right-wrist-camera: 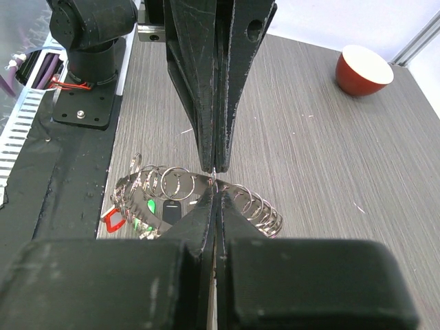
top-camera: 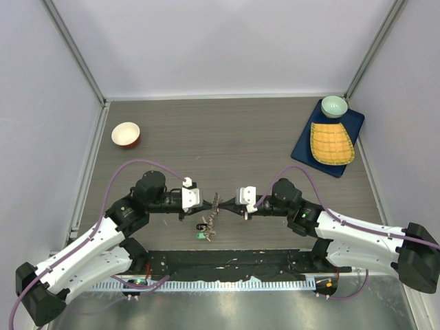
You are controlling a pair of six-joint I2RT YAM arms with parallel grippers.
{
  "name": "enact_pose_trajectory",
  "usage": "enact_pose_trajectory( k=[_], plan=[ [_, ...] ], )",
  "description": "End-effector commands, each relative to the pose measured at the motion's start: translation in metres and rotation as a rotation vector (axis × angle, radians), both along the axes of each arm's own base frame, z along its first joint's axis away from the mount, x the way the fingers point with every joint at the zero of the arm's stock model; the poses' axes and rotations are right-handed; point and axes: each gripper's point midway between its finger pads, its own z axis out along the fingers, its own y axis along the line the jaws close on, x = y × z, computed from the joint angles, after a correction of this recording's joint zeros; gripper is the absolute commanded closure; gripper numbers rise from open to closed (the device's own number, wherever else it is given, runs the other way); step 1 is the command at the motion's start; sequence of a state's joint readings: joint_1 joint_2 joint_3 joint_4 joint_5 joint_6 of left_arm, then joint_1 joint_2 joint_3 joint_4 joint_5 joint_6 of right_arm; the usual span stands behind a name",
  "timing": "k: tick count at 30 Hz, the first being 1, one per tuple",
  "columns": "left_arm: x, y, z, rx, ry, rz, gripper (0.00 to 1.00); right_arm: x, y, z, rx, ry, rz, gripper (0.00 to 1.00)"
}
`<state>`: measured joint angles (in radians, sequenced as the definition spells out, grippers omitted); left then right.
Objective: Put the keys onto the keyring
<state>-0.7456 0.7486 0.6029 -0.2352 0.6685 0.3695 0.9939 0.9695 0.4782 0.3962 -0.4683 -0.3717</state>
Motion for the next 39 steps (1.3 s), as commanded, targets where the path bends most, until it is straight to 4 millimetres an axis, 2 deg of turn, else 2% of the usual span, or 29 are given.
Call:
enact_pose_trajectory(
  k=[1, 39],
  plan=[
    [0.003, -0.008, 0.03, -0.091, -0.069, -0.028, 1.0, -0.003, 0.007, 0.019, 0.055, -0.038, 0.029, 0.99],
    [0.002, -0.019, 0.041, -0.17, 0.015, -0.019, 1.0, -0.002, 0.015, 0.016, 0.085, -0.003, 0.031, 0.99]
  ],
)
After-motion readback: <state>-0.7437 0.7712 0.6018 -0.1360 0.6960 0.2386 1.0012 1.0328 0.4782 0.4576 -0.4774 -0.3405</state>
